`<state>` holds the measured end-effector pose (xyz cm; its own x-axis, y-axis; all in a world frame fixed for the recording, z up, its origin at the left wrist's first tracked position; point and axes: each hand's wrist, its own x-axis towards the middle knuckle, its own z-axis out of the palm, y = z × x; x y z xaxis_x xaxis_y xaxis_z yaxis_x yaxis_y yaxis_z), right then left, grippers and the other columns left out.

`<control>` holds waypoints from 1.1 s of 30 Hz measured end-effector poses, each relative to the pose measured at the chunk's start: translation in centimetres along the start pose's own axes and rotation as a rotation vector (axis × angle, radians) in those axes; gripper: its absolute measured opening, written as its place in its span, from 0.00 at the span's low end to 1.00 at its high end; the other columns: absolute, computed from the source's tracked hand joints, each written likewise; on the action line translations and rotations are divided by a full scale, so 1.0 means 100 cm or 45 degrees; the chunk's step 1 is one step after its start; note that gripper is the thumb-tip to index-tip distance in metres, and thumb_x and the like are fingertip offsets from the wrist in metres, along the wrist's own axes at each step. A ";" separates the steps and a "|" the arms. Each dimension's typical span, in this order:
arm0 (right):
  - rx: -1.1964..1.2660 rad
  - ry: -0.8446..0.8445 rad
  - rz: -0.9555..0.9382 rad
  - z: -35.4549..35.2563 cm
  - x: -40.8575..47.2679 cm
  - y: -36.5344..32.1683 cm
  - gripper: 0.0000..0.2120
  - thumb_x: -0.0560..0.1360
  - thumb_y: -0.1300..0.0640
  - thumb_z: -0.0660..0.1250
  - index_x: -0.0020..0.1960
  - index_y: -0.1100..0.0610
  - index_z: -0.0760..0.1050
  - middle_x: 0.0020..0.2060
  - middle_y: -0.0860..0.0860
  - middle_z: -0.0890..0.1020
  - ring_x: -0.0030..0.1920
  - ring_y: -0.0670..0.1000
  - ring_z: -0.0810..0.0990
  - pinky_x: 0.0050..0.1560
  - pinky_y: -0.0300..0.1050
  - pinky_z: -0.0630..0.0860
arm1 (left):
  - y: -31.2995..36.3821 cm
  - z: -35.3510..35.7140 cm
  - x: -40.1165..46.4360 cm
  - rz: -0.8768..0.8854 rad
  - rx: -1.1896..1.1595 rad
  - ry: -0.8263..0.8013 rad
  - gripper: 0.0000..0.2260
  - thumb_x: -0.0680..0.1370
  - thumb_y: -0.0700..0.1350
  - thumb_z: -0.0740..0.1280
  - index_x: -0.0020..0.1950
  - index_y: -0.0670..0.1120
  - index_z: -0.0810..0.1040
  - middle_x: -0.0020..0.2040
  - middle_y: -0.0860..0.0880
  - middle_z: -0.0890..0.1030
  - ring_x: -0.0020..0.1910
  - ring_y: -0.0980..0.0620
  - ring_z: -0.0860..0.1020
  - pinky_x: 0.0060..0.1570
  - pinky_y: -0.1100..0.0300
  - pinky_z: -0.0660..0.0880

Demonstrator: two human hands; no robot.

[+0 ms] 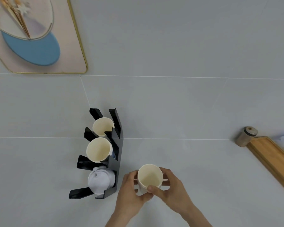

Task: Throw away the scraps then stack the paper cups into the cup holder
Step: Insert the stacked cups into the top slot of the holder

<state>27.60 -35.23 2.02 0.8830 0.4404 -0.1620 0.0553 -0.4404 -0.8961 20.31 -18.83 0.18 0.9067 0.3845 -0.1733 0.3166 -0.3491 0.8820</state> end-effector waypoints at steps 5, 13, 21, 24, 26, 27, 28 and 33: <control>-0.033 0.156 -0.079 -0.033 0.012 -0.060 0.29 0.67 0.41 0.79 0.64 0.43 0.75 0.57 0.40 0.81 0.51 0.42 0.84 0.44 0.32 0.80 | 0.057 -0.020 0.021 0.140 -0.054 0.018 0.34 0.64 0.51 0.81 0.67 0.57 0.71 0.60 0.60 0.75 0.56 0.64 0.77 0.45 0.67 0.78; 0.018 0.377 -0.280 -0.051 0.060 -0.193 0.29 0.65 0.35 0.77 0.62 0.45 0.77 0.55 0.43 0.82 0.51 0.45 0.84 0.50 0.53 0.86 | 0.156 -0.121 0.058 0.353 -0.426 0.104 0.13 0.78 0.45 0.69 0.62 0.53 0.76 0.58 0.59 0.82 0.58 0.61 0.80 0.59 0.54 0.78; 0.142 0.308 -0.344 0.010 0.103 -0.282 0.24 0.71 0.36 0.72 0.63 0.46 0.79 0.52 0.46 0.81 0.52 0.49 0.84 0.54 0.56 0.85 | 0.168 -0.226 0.097 0.300 -0.594 0.333 0.10 0.80 0.47 0.67 0.59 0.47 0.81 0.56 0.49 0.84 0.55 0.50 0.84 0.53 0.51 0.84; 0.206 0.267 -0.287 0.036 0.115 -0.286 0.16 0.77 0.47 0.70 0.63 0.49 0.80 0.53 0.51 0.82 0.50 0.52 0.85 0.51 0.56 0.86 | 0.148 -0.248 0.102 0.238 -0.642 0.306 0.11 0.80 0.46 0.67 0.60 0.46 0.82 0.57 0.48 0.84 0.52 0.53 0.85 0.51 0.54 0.84; 0.218 0.236 -0.246 0.052 0.121 -0.281 0.14 0.78 0.52 0.68 0.62 0.51 0.81 0.50 0.51 0.83 0.48 0.54 0.85 0.50 0.56 0.86 | 0.131 -0.254 0.105 0.184 -0.656 0.306 0.11 0.80 0.45 0.67 0.60 0.45 0.82 0.57 0.47 0.84 0.50 0.54 0.85 0.51 0.55 0.83; 0.210 0.228 -0.224 0.060 0.124 -0.278 0.13 0.78 0.54 0.68 0.62 0.52 0.81 0.49 0.51 0.83 0.47 0.54 0.85 0.50 0.56 0.86 | 0.122 -0.256 0.107 0.157 -0.647 0.311 0.10 0.80 0.44 0.67 0.60 0.45 0.82 0.57 0.47 0.84 0.51 0.53 0.85 0.52 0.55 0.83; 0.200 0.225 -0.195 0.067 0.129 -0.272 0.13 0.78 0.55 0.67 0.61 0.52 0.82 0.48 0.51 0.83 0.47 0.53 0.85 0.50 0.56 0.86 | 0.113 -0.256 0.109 0.129 -0.640 0.312 0.09 0.80 0.44 0.67 0.59 0.46 0.82 0.57 0.46 0.84 0.53 0.52 0.84 0.54 0.53 0.82; 0.108 0.210 -0.062 0.092 0.142 -0.246 0.13 0.76 0.54 0.64 0.54 0.45 0.85 0.46 0.46 0.86 0.49 0.50 0.85 0.57 0.56 0.83 | 0.077 -0.255 0.118 0.007 -0.562 0.273 0.10 0.79 0.41 0.68 0.60 0.49 0.83 0.57 0.50 0.84 0.58 0.50 0.82 0.62 0.51 0.78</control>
<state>34.52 -10.93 17.96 0.9451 0.3222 -0.0542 0.0661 -0.3510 -0.9340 26.40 4.80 16.11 0.8154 0.5674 -0.1150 0.1217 0.0262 0.9922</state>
